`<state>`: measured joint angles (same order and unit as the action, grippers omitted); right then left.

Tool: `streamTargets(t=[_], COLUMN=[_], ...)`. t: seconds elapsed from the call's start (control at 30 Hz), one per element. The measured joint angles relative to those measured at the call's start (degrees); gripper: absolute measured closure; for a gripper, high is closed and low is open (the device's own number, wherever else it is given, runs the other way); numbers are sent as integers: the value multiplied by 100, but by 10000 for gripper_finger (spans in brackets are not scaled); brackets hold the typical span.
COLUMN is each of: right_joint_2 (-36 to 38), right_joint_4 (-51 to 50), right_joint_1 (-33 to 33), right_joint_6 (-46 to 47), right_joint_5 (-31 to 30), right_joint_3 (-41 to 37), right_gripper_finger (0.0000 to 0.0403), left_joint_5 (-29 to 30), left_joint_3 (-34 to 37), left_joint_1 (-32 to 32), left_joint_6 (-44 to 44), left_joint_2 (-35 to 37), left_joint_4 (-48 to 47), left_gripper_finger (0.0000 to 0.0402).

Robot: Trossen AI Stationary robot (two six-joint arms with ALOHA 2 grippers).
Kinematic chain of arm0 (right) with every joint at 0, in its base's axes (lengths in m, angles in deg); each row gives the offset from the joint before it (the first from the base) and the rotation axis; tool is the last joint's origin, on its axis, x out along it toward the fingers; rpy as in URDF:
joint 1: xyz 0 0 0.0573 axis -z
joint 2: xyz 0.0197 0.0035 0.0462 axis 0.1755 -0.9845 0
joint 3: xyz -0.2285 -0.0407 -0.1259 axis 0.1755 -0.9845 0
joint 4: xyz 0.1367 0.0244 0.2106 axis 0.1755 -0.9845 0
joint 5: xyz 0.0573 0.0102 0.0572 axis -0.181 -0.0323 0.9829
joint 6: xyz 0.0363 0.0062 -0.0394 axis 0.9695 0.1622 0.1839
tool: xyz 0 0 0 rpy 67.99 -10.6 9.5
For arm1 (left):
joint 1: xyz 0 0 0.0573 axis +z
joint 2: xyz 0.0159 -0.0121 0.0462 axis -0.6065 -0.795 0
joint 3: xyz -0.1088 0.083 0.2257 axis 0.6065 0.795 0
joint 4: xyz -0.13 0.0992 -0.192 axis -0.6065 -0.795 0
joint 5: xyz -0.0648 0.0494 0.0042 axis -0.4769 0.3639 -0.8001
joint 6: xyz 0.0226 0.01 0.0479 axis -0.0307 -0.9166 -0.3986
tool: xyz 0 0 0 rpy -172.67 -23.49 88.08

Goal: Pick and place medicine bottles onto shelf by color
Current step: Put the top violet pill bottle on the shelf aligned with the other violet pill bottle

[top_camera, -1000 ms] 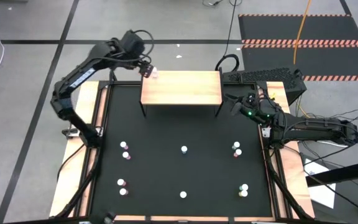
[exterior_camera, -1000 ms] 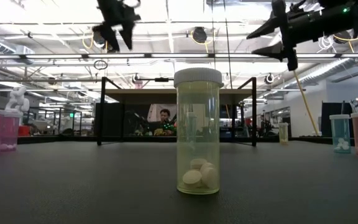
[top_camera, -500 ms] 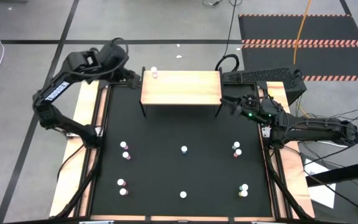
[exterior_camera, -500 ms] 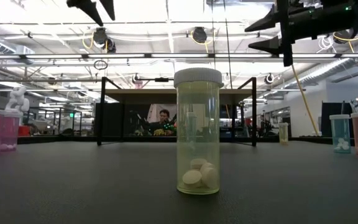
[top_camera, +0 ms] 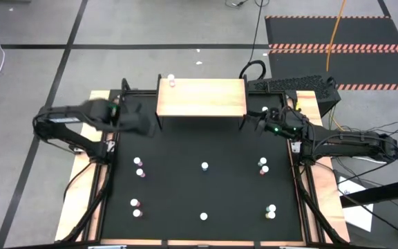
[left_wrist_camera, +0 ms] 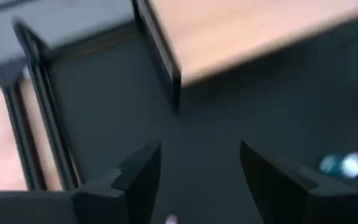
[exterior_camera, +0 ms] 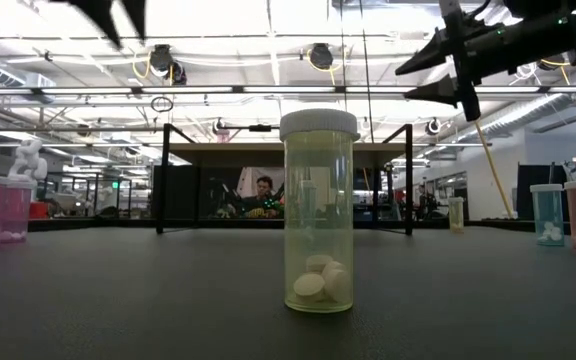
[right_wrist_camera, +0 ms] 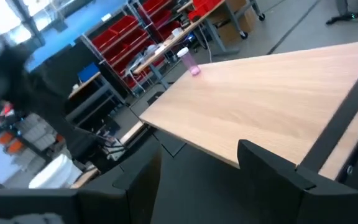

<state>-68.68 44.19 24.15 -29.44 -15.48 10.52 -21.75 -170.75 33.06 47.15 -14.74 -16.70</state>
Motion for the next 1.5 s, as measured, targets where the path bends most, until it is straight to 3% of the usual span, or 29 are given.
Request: streamTargets(t=[0.23, 0.43, 0.57, 0.83, 1.13, 1.5], right_joint_2=[0, -1, -2, -11, -13, -13], right_joint_4=[-7, -30, -31, -27, -11, 24], right_joint_1=[-3, -108, -275, -475, -492, -492], right_joint_6=[977, 1447, 1634, 1791, 1941, 2009], right_joint_5=[-191, -188, -210, -481, -504, -504], right_joint_3=[0, 0, 0, 0, 0, 0], right_gripper_finger=[195, 195, 195, 195, 195, 195], left_joint_5=[-1116, -843, -870, -1322, -1412, -1638], left_joint_3=[1656, 2926, 3690, 4170, 4698, 4736], left_joint_1=[-798, -1518, -1655, -1654, -1434, -1430], left_joint_6=[975, 1595, 1911, 2517, 2171, 2097], left_joint_2=[415, 848, 908, 907, 906, 904], left_joint_4=[158, 1694, 1910, 1949, 2949, 2950], left_gripper_finger=[183, 183, 183, 183, 183, 183])
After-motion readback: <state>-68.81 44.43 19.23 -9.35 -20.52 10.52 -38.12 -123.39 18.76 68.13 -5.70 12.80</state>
